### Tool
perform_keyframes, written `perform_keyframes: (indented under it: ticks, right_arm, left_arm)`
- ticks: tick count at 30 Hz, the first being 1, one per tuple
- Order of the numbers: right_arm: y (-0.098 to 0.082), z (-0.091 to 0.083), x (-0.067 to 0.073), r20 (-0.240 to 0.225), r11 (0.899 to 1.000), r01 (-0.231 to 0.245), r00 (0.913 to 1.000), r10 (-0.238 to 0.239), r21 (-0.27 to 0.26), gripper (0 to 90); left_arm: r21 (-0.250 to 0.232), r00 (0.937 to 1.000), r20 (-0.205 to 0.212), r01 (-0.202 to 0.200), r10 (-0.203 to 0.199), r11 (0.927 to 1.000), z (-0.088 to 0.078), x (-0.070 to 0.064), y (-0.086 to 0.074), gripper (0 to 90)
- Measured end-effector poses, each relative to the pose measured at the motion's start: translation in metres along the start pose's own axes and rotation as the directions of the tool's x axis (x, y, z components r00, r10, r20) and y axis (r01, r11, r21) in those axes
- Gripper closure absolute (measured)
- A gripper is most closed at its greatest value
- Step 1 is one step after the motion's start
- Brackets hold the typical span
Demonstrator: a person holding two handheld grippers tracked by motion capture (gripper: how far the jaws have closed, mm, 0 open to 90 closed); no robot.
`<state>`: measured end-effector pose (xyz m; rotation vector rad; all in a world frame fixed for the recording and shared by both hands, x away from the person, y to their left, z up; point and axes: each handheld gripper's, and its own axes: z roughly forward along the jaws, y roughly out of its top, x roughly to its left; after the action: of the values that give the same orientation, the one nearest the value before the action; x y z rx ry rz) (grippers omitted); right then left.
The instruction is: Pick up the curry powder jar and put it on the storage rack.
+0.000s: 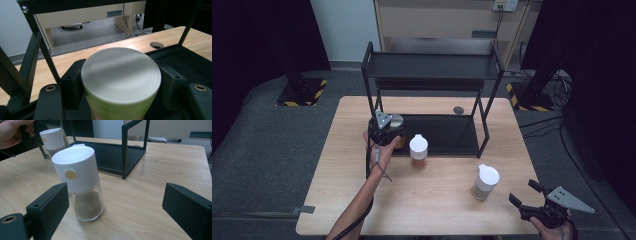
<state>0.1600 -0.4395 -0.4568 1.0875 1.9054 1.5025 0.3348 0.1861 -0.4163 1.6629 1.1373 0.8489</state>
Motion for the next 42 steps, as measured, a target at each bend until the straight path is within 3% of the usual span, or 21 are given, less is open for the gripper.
perform_keyframes:
  ticks: [16,30,42]
  right_arm:
    - [0.0,0.0,0.0,-0.001,1.0,-0.002,1.0,0.002,-0.001,7.7]
    - [0.0,0.0,0.0,-0.001,1.0,-0.002,1.0,0.002,-0.001,7.7]
    - [0.0,0.0,0.0,-0.002,1.0,-0.004,1.0,0.004,-0.001,7.7]
  left_arm:
    - [0.001,0.9998,-0.008,0.016,-0.016,0.9999,0.006,0.001,-0.003,31.6]
    - [-0.021,1.0,-0.009,0.001,-0.001,0.9998,0.006,-0.001,-0.009,31.5]
    - [-0.024,0.9999,-0.006,-0.01,0.01,0.9996,0.006,-0.002,-0.006,29.0]
